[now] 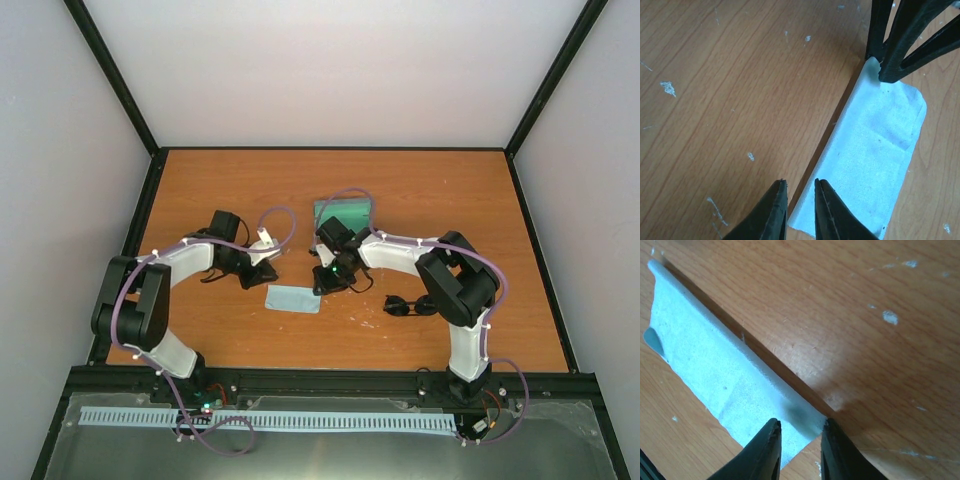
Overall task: Organize the sunglasses
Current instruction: Pick up the glasses cleaning cloth from the center of the board.
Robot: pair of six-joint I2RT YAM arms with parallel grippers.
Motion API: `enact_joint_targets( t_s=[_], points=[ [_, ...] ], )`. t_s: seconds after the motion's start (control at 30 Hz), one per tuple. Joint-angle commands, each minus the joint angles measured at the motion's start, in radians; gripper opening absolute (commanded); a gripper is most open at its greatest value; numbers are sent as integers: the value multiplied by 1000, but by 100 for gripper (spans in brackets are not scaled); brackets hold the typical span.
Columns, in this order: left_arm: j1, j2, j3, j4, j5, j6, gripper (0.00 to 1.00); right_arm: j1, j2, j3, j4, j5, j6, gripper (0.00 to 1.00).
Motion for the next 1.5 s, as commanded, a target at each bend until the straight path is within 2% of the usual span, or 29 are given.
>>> enact_joint_targets(
  t_s=[0.0,0.1,0.13,0.2,0.87,1.13,1.47],
  points=[
    [4,25,-5,9,-13,46,19,17,22,-31,-30,19,4,18],
    [4,35,-3,-9,-6,62,25,17,20,-33,-30,31,6,7],
    [4,37,-3,-14,-5,70,29,17,20,-33,-31,37,5,5],
    [4,41,-4,-16,-11,79,32,18,19,-31,-32,45,8,3],
    [4,104,-34,27,-96,110,35,17,16,-30,-27,70,20,3],
    [4,119,-53,29,-105,123,24,18,11,-37,-31,78,24,3],
    [4,73,-90,-4,-91,136,26,17,15,-39,-21,75,30,3]
  ],
)
